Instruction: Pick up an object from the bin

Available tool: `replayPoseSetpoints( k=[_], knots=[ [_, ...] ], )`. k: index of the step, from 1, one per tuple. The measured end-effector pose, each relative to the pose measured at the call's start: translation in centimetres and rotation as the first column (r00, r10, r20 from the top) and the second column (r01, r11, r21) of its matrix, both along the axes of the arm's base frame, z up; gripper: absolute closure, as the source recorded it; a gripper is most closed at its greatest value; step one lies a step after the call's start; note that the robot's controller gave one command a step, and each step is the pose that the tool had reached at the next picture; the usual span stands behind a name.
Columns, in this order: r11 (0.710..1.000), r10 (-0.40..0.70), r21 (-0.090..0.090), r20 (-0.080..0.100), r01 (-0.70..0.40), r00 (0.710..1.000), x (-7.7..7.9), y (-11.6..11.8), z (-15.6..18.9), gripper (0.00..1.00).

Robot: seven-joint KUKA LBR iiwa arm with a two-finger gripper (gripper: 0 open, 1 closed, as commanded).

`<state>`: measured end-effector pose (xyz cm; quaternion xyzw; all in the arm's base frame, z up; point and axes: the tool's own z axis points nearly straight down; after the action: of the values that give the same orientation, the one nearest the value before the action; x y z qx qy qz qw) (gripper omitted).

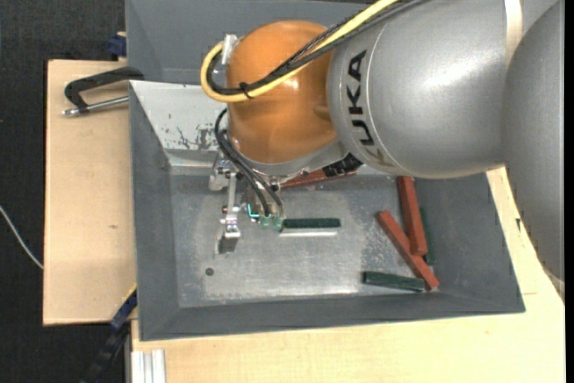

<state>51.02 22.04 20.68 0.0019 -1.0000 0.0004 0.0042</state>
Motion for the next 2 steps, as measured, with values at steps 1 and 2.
replayPoseSetpoints(
  k=[1, 2],
  knots=[
    [1.000, -0.003, 0.002, 0.009, 0.003, 1.000, 0.2, -0.1, 0.5, 0.00],
    [0.992, -0.127, 0.003, 0.010, 0.127, 0.992, 3.2, -3.2, -4.5, 0.00]
  ],
)
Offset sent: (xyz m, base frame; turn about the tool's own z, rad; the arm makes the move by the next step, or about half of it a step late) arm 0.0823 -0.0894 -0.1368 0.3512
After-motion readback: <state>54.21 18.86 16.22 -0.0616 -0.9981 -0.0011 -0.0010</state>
